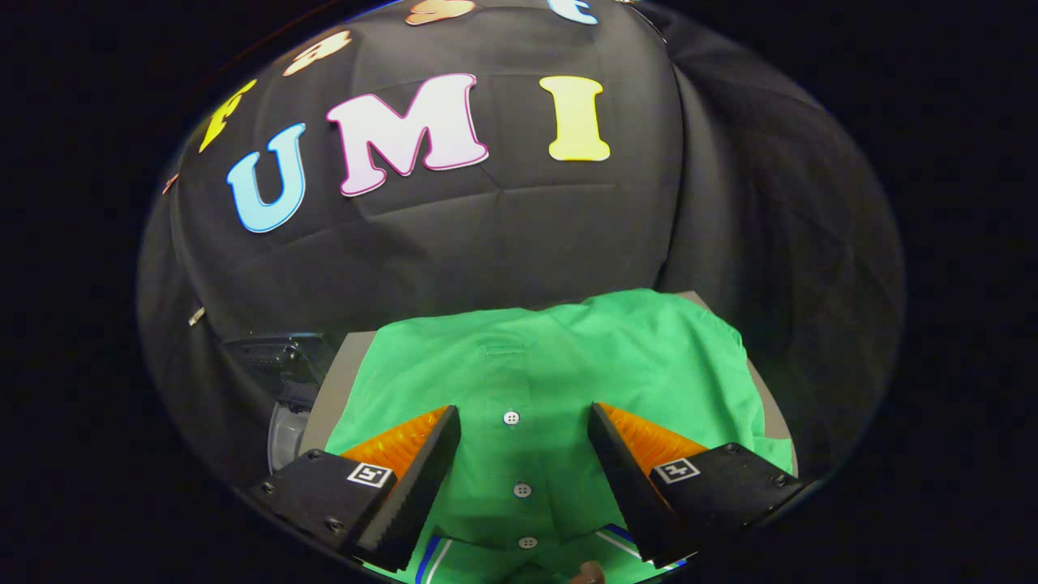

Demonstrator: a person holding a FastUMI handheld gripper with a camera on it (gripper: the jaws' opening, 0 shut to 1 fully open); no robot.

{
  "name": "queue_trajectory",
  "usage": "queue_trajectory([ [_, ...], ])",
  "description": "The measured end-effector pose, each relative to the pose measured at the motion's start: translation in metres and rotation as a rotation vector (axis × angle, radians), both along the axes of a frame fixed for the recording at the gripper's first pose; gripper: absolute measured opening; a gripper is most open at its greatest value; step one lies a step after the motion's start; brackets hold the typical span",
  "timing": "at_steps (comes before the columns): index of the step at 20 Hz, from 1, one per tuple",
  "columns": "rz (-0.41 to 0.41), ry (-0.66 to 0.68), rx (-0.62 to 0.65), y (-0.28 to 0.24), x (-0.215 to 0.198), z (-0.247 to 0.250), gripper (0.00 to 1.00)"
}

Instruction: Put the clothes into the washing machine and then close the washing machine lid.

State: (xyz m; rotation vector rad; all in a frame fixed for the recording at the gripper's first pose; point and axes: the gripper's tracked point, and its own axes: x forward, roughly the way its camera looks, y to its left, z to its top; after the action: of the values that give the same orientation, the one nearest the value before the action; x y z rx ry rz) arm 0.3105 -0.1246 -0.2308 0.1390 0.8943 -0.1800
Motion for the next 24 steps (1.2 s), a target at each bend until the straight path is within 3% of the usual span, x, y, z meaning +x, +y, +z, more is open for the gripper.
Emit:
queue_trajectory([
  [3,0.03,0.052,0.004,0.009,0.003,-0.003,0.93],
  [8,0.05,0.057,0.055,0.016,0.006,-0.003,0.06],
  [16,0.05,-0.036,0.031,0.018,0.0,0.013,0.05],
  [24,0.095,-0.272,0.008,0.046,-0.008,0.112,0.05],
])
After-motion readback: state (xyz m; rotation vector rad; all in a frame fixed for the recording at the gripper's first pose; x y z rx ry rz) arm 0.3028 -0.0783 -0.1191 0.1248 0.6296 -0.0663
